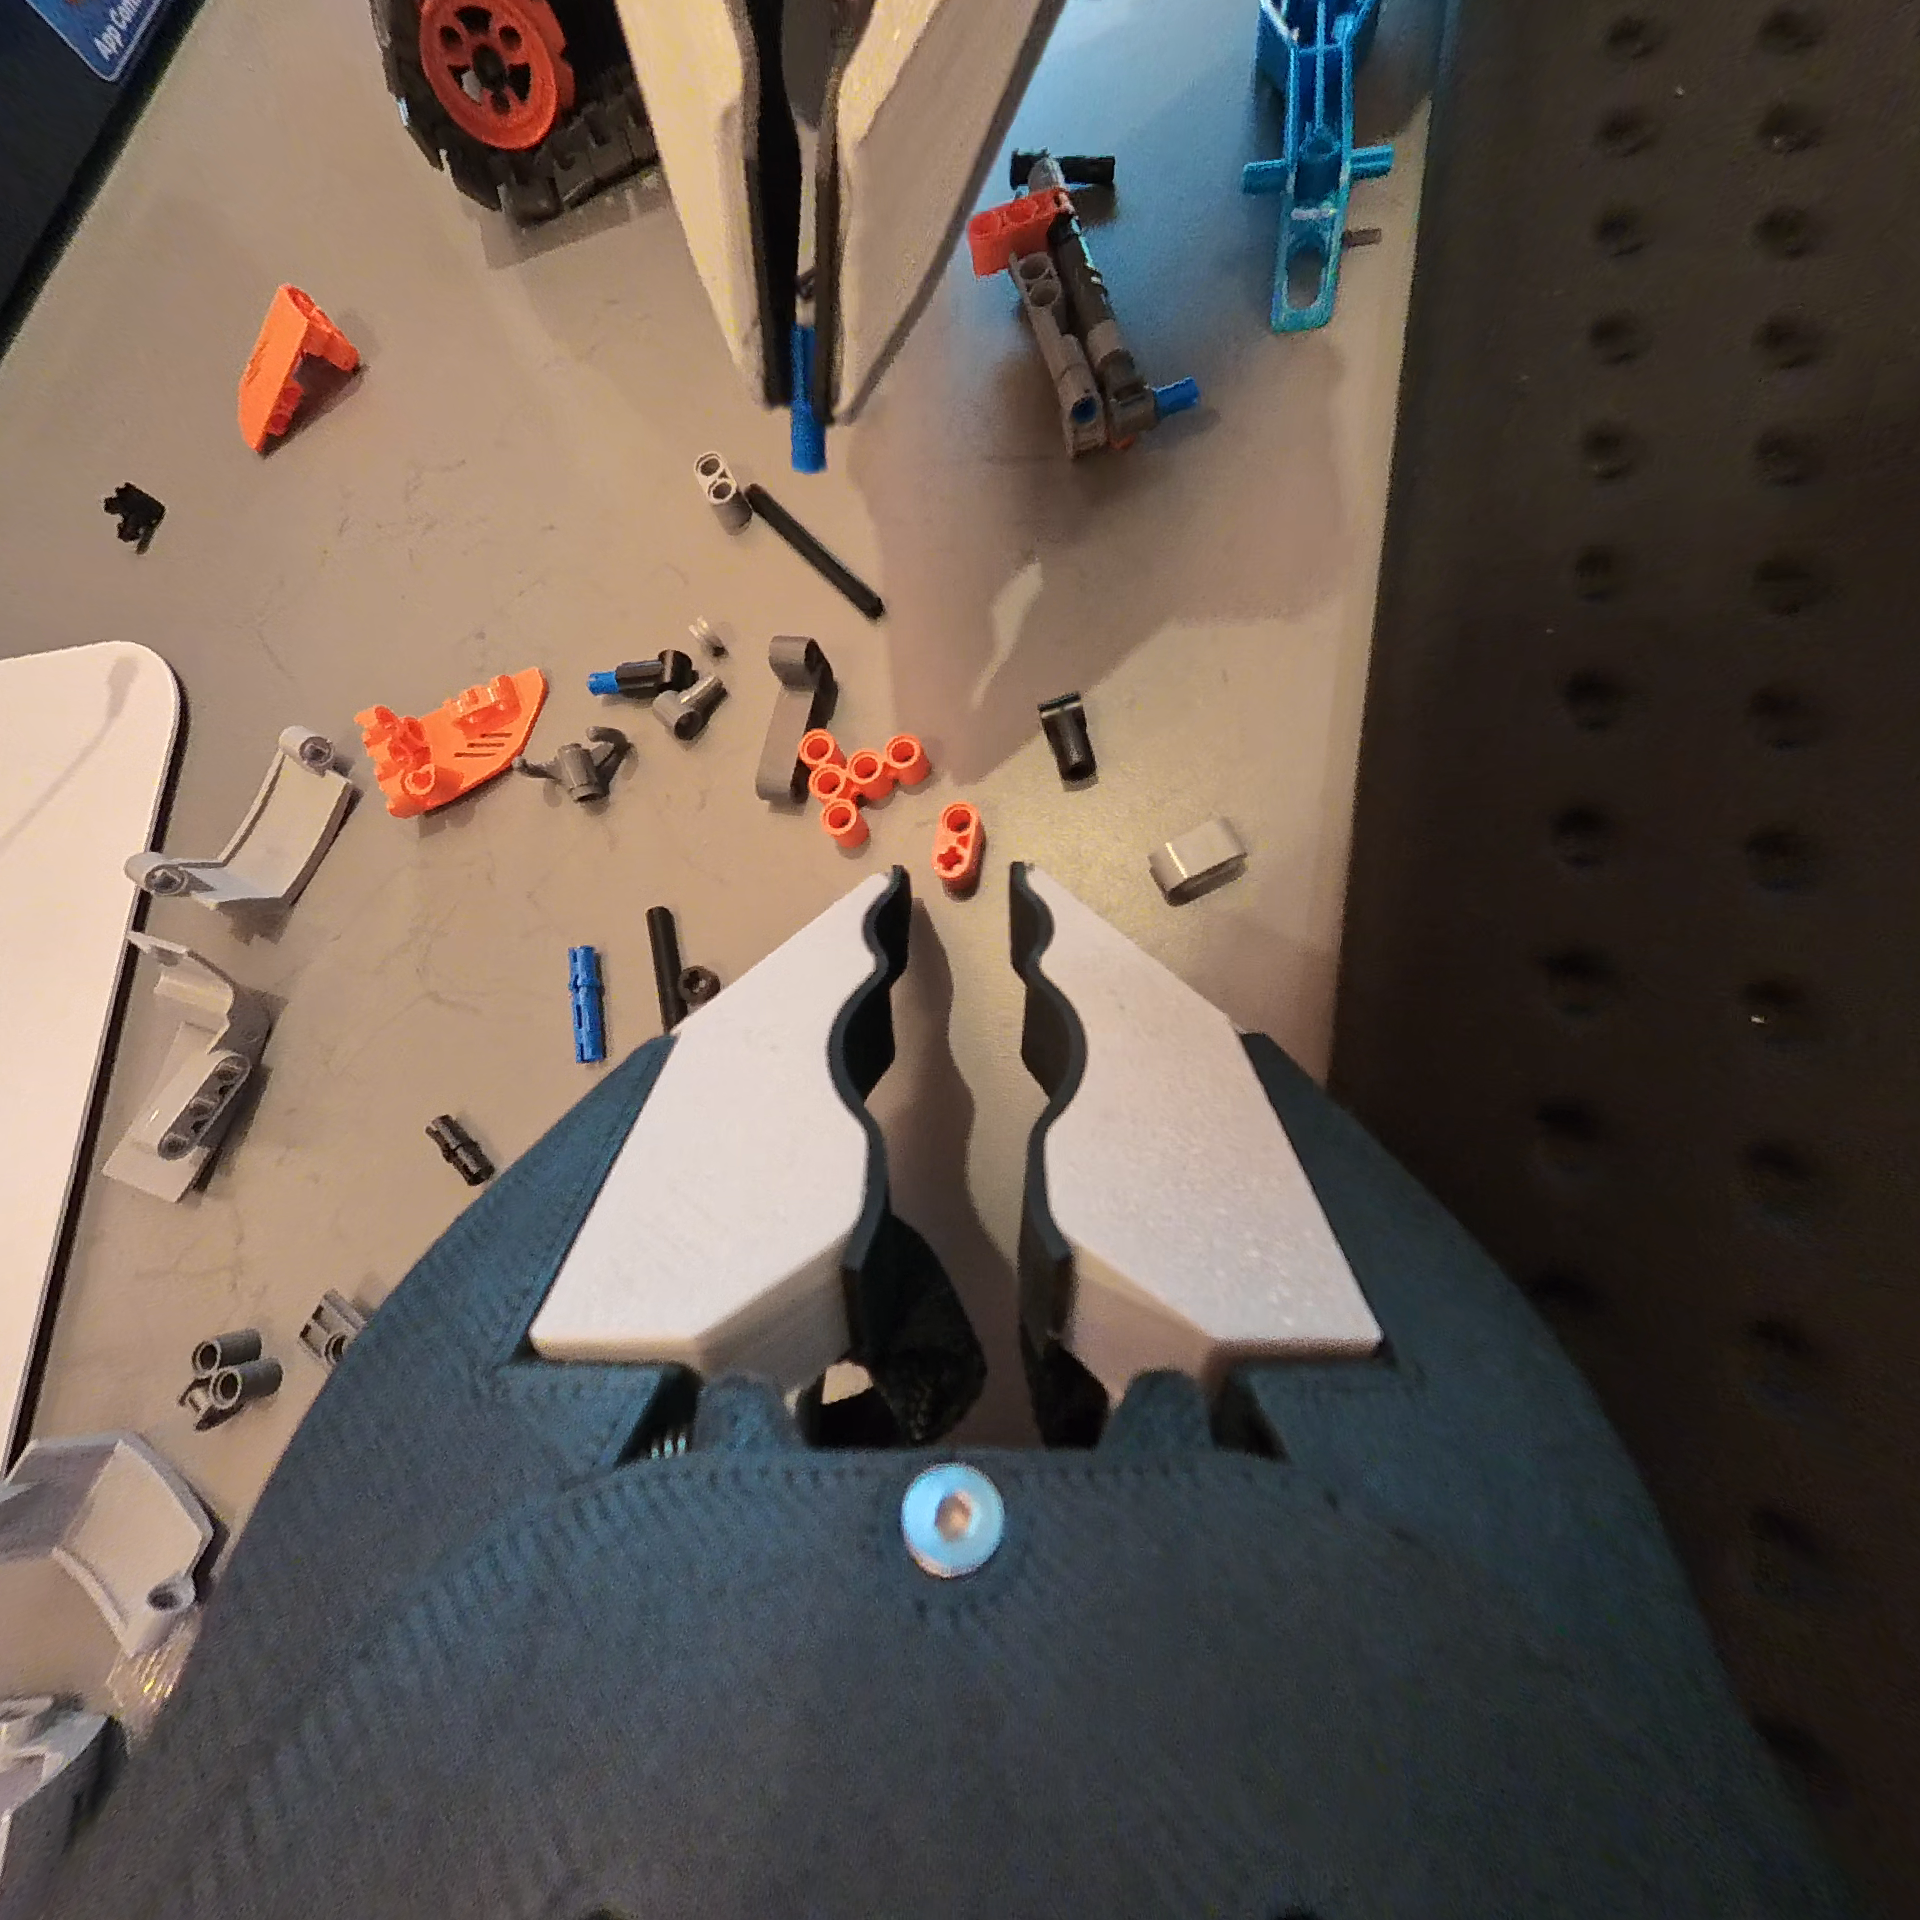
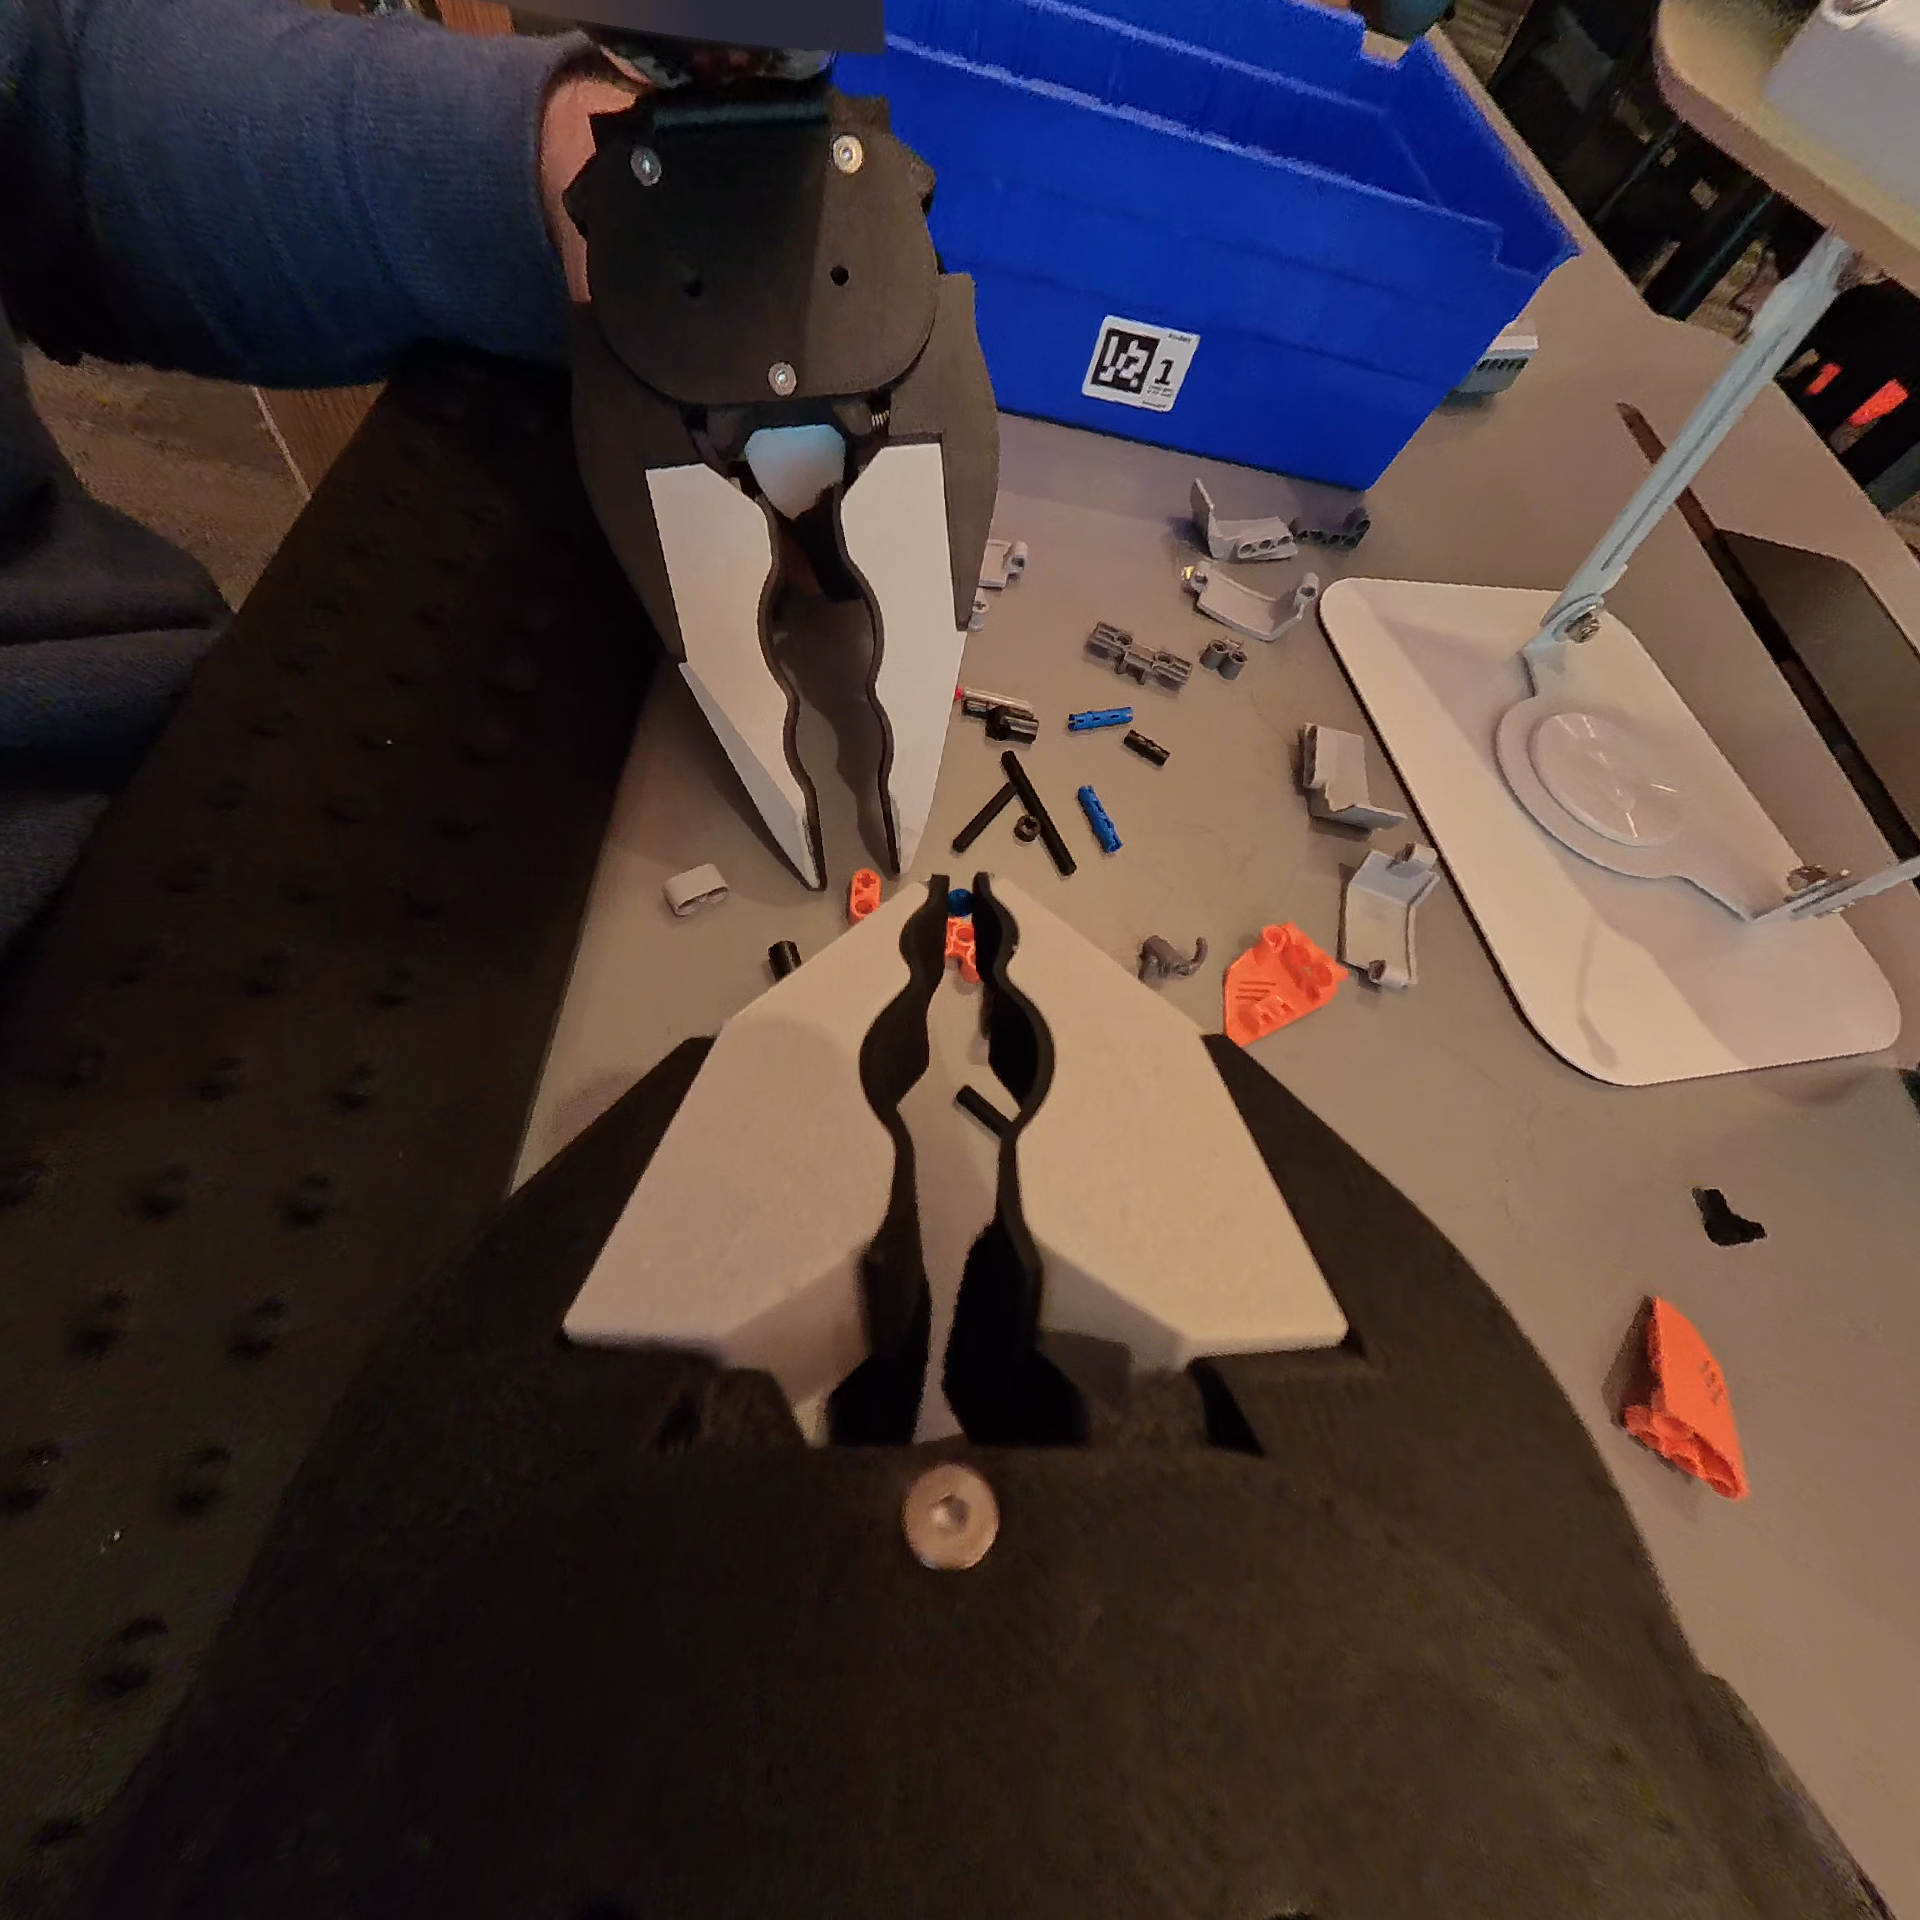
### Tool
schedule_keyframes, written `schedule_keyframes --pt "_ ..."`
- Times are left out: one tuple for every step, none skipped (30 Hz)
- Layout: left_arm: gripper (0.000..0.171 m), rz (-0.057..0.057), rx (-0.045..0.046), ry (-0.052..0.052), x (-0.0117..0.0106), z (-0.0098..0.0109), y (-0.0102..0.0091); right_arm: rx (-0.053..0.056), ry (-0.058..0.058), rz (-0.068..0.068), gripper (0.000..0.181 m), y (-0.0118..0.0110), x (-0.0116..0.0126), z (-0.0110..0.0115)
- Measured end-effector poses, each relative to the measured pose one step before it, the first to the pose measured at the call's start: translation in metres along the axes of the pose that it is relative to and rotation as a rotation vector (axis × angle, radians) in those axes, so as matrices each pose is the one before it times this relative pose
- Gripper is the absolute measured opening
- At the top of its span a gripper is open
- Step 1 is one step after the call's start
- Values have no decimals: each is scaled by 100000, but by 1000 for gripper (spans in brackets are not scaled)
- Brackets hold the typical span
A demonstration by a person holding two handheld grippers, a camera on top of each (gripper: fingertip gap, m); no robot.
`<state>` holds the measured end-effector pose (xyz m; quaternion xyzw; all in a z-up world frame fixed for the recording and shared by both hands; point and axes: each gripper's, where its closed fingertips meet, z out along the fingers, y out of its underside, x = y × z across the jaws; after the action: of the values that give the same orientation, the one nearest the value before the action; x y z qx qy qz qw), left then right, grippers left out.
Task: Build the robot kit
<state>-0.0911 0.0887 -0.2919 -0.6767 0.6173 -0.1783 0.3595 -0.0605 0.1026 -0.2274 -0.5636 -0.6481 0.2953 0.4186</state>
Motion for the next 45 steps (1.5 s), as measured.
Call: schedule_keyframes --pt "16 42 -112 350 88 -5 -13 -1566 -554 -761 2 166 -108 261" --pt "16 2 -98 194 53 15 -29 -1821 -427 -1072 1 179 -86 280" --pt "17 -30 -129 -302 -45 14 -31 -1693 -620 -1040 1 121 -107 304" --pt "19 -308 -127 -422 -68 36 -31 -1431 -1177 -914 1 24 -200 323" --pt "19 -214 -57 -88 -29 34 -20 -1278 -1303 -992 1 -43 -237 322" --pt "18 224 0 -193 -24 31 -22 -1179 -1109 -1118 2 -85 -249 319" --pt "16 94 -177 -262 -17 46 3 -1366 -1333 -1084 1 -61 -278 332" --pt "12 -49 -199 8 54 89 -16 -1548 -1339 -1171 1 -12 -284 354" --pt "8 37 -86 63 77 98 -39 -1739 -1021 -1362 2 71 -225 351" --pt "6 242 11 -106 35 55 -45 -2106 -956 -1346 1 162 -205 360" --pt "6 110 87 -101 -5 67 -48 -2235 -873 -1208 1 232 -174 344" --pt "6 -280 183 135 0 60 -46 -2037 -538 -1056 1 226 -79 309" --pt "6 -120 277 311 10 17 -24 -1822 -584 -939 1 215 -56 260" --pt "6 -254 199 288 6 14 -13 -1671 -808 -823 1 175 -77 214" --pt "6 -133 46 67 -2 2 1 -1675 -379 -546 2 191 13 165" --pt "6 158 6 -149 3 13 -8 -1394 -76 -412 1 181 80 122" --pt "6 315 36 -143 2 12 -13 -794 -608 -219 2 139 -10 94" --pt "6 353 49 -85 -4 9 -8 -343 -954 -57 2 106 -90 91" --pt "6 167 114 -36 -5 12 -9 -391 -327 19 2 115 -18 94" --pt "6 -141 110 181 5 9 -8 -707 294 -26 1 154 83 122" --pt "6 -45 -50 214 7 11 29 -410 -24 -15 2 84 39 58" --pt "6 -7 208 114 1 -3 -22 -35 -415 82 1 -25 -21 -3" --pt "6 150 25 13 1 -1 -4 -364 -209 -397 1 21 -23 -20" --pt "6 224 -75 -51 -10 6 -4 -249 -124 -512 1 -3 0 -5" --pt "6 197 -31 -70 3 20 -10 -14 -180 -190 1 -9 2 13" --pt "6 297 17 -53 -5 9 -3 58 -276 -88 1 -35 -23 17" --pt "6 95 53 -16 1 1 -8 6 -377 -324 1 -49 -55 19" --pt "6 -29 41 -11 -8 12 -12 -220 -500 -530 1 -33 -95 45" --pt "6 192 23 -164 -12 17 -11 -712 -531 -513 1 49 -95 82" --pt "6 344 -66 -178 -13 14 8 -723 -365 -273 2 54 -58 60" --pt "6 29 -8 33 3 -1 1 -343 -351 59 2 9 -17 -20" --pt "6 -95 148 48 0 -1 -6 -478 -462 247 1 36 -38 -8" --pt "6 307 27 -75 -2 1 -12 -343 -409 568 2 12 -9 -8" --pt "6 390 -127 -175 3 5 1 -440 -593 1037 2 7 -8 3" --pt "6 189 -86 -60 1 2 -3 -613 -726 1024 1 5 -6 1" --pt "6 86 60 37 -1 4 -8 -802 -730 371 1 13 -8 1" --pt "6 -116 79 127 5 4 -3 -834 -884 237 2 -3 -3 15" --pt "6 282 -95 1 3 2 -2 -891 -969 16 1 -13 -3 22" --pt "6 756 -198 -181 -3 1 3 -1087 -1016 -519 1 4 1 6" --pt "6 378 -150 -163 -6 -1 -3 -950 -1274 -322 1 15 -15 35" --pt "5 -266 165 65 5 3 -22 -1195 -1315 -328 1 73 -64 137" --pt "5 -387 769 547 84 22 -114 -1351 -959 -545 1 81 -93 211" --pt "5 435 -454 10 20 -2 47 -541 -744 -155 1 -35 -35 82" --pt "5 474 -190 -244 9 2 15 -419 -1311 914 1 12 6 -5" --pt "5 47 -49 -147 -4 -2 -16 -359 -2001 2179 1 30 11 2"
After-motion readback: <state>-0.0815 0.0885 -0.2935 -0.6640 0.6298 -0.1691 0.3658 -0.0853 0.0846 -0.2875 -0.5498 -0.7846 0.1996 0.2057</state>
